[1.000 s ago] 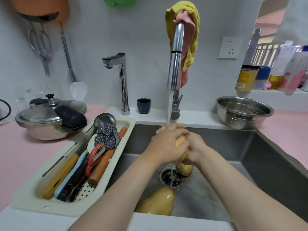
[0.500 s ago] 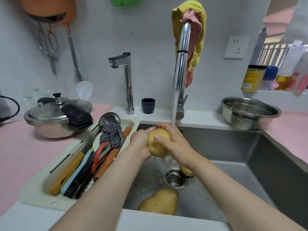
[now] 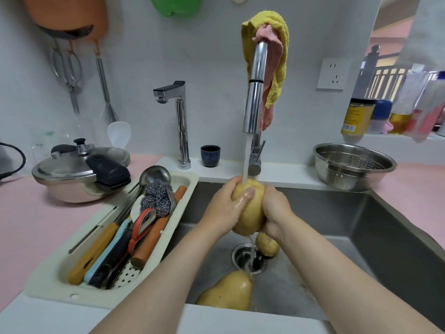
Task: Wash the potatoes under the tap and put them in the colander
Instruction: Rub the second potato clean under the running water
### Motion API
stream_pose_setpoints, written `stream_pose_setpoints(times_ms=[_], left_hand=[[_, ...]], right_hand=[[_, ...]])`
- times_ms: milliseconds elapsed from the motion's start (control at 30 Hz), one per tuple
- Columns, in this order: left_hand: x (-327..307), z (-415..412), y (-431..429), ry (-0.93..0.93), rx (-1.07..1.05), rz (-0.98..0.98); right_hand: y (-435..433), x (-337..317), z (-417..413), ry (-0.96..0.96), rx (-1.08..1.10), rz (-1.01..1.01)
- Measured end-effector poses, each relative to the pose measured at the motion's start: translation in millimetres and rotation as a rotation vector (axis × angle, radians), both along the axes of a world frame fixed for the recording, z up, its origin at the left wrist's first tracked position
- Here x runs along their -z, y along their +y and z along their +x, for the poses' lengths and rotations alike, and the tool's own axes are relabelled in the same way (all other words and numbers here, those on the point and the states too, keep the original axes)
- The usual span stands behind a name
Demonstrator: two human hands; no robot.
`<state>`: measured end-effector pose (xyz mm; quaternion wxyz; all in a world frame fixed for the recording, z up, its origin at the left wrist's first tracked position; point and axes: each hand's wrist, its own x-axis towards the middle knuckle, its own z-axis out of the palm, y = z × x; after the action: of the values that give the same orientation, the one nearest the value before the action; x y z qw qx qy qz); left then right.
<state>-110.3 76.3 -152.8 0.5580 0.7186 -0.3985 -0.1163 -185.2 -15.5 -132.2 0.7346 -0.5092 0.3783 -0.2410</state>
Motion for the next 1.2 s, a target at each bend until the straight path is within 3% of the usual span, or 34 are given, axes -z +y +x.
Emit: stream_pose_setpoints(times_ms=[133, 267, 367, 500, 633, 700, 767, 867, 1000, 1100, 1200], left_hand=[[-3.7, -2.2, -4.8, -0.062, -0.149, -0.122], [-15.5, 10.9, -4.3, 0.179, -0.262, -0.034], [-11.5, 15.4, 6.7, 0.159, -0.161, 0.013], [-10.6, 17.1, 12.9, 0.137, -0.027, -0.082], [-12.7, 21.1, 11.5, 0.113, -0.04, -0.199], [-12.8, 19.1, 11.4, 0.287, 0.016, -0.318], [-16.2, 13.3, 10.0, 0.536, 0.072, -0.406], [-17.2, 12.2, 8.1, 0.674, 0.068, -0.271], [-12.0, 11.1, 10.6, 0.411, 0.037, 0.041], [-9.9, 12.0, 12.2, 0.354, 0.13, 0.057], [-8.0, 15.4, 11.5, 0.395, 0.211, 0.037]], right_hand=[[9.1, -2.2, 0.1, -0.072, -0.073, -0.02], [16.7, 11.6, 0.0, -0.044, -0.283, -0.372], [15.3, 21.6, -1.3, -0.017, -0.372, -0.526], [10.1, 19.1, -1.3, -0.042, -0.259, -0.659], [2.3, 16.2, -7.6, -0.124, -0.261, -0.565], [-7.6, 14.0, -12.8, -0.182, -0.289, -0.559], [-16.3, 12.5, -17.7, -0.153, -0.307, -0.687], [-19.0, 10.6, -22.0, -0.093, -0.359, -0.84], [-23.9, 15.9, -19.2, 0.044, -0.488, -0.832], [-29.1, 19.1, -20.4, 0.099, -0.555, -0.882], [-27.7, 21.4, -23.8, 0.109, -0.477, -0.967]])
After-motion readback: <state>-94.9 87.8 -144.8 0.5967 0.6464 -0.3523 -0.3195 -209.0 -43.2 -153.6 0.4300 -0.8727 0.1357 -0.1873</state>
